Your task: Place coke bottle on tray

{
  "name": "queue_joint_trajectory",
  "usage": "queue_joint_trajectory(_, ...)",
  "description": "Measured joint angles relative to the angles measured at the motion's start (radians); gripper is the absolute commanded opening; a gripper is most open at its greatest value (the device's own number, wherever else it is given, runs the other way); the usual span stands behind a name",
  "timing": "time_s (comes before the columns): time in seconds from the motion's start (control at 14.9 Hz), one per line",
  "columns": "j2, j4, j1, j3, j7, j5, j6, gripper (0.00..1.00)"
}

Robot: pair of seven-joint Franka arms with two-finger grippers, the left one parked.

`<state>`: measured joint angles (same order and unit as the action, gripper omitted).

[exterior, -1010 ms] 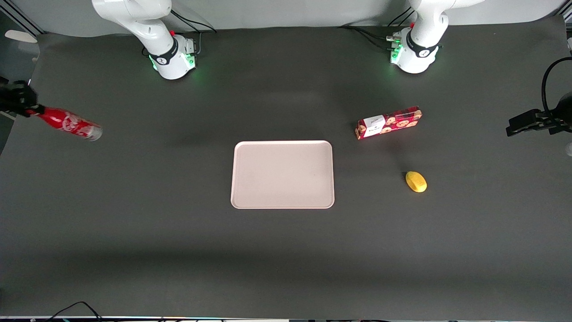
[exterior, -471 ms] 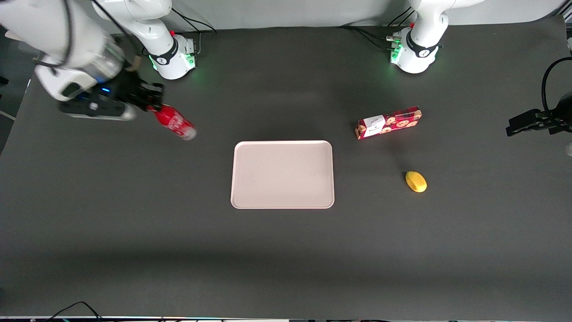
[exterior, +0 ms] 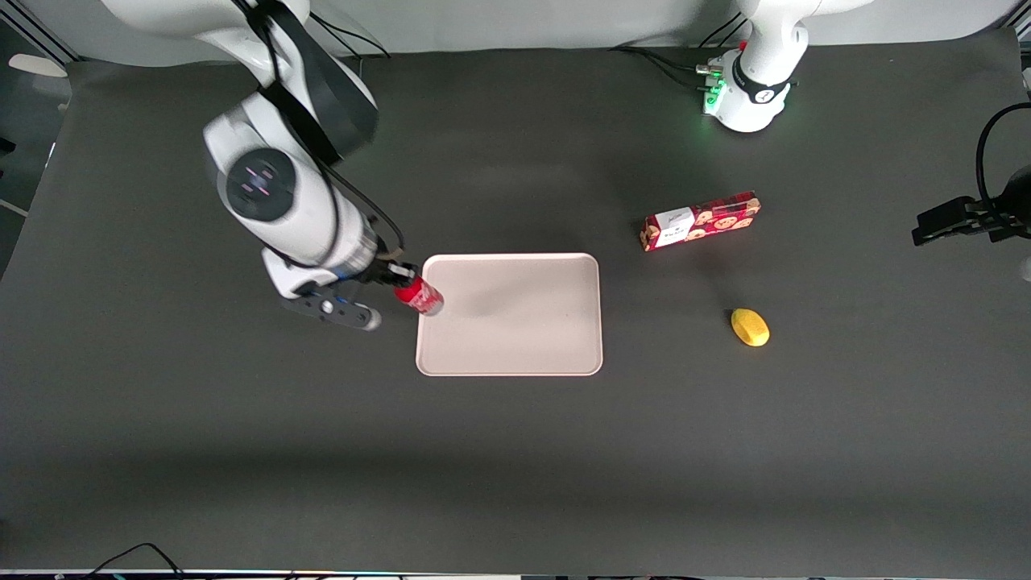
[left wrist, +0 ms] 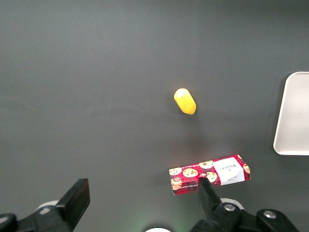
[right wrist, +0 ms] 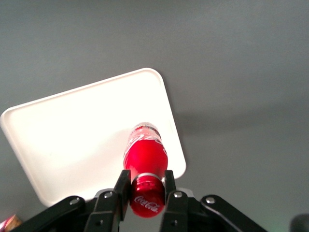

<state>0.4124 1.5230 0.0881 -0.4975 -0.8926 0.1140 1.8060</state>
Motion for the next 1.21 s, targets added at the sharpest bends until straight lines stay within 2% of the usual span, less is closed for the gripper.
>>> queue_joint_trajectory(0.13,0.069,0.021,0.008,-0.025,-0.078,0.064,0.072,0.09)
queue_joint_trajectory(0.34,0.119,0.035,0.013,-0.042,-0.153,0.103,0.118,0.10)
queue_joint_trajectory(0.4,0.124,0.043,0.014,-0.044,-0.171,0.110,0.131,0.30)
queue_joint_trajectory(0.47,0.124,0.058,0.014,-0.046,-0.188,0.123,0.149,0.84)
queue_joint_trajectory(0.54,0.124,0.073,0.015,-0.048,-0.202,0.136,0.163,1.00)
queue_joint_trajectory(0.94,0.100,0.059,0.013,-0.059,-0.214,0.146,0.164,1.00)
queue_joint_trajectory(1.08,0.055,-0.008,0.008,-0.063,-0.198,0.148,0.074,1.00)
queue_joint_trajectory(1.21,-0.002,-0.116,-0.004,-0.064,-0.094,0.149,-0.082,1.00)
